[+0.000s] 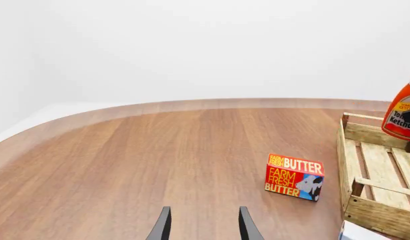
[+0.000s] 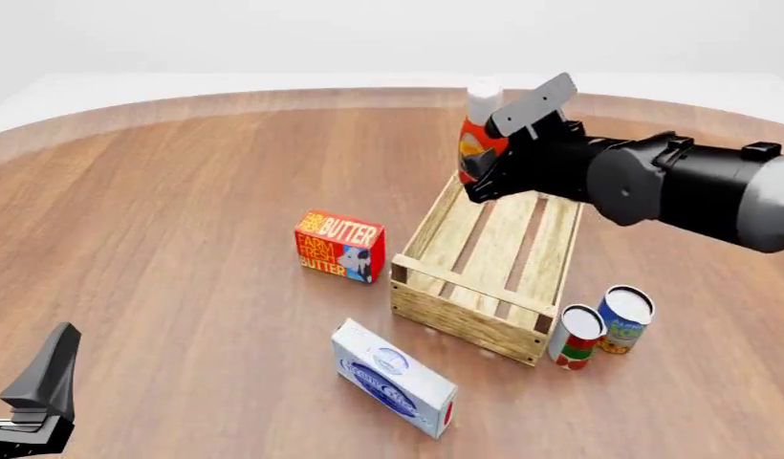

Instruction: Pick up the ketchup, and put it in the wooden tray.

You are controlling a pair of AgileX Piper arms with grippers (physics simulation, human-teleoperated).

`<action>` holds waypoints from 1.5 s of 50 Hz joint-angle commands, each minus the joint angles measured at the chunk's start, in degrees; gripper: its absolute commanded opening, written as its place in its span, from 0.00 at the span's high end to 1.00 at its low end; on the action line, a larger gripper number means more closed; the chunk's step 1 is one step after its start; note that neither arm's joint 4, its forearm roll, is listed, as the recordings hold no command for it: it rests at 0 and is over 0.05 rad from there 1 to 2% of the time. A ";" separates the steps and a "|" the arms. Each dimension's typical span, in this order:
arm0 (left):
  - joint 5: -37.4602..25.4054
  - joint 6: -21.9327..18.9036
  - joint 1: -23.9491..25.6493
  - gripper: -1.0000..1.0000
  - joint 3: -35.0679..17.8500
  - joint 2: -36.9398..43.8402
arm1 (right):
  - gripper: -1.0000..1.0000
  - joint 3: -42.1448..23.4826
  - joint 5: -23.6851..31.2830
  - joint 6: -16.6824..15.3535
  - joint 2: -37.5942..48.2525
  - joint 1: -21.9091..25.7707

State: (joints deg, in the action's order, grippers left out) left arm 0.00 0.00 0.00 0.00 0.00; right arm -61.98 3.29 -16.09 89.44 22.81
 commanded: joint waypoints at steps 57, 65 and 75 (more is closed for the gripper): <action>0.00 0.00 0.00 0.00 0.00 0.00 | 1.00 6.85 -11.73 4.93 12.59 -6.80; 0.00 0.00 0.00 0.00 0.00 0.00 | 1.00 6.71 -12.12 6.39 13.11 -6.26; 0.00 0.00 0.00 0.00 0.00 0.00 | 1.00 6.47 -12.67 8.27 13.84 -5.44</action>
State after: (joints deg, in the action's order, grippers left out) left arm 0.00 0.00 0.00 0.00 0.00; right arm -55.03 -8.77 -10.38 102.67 16.65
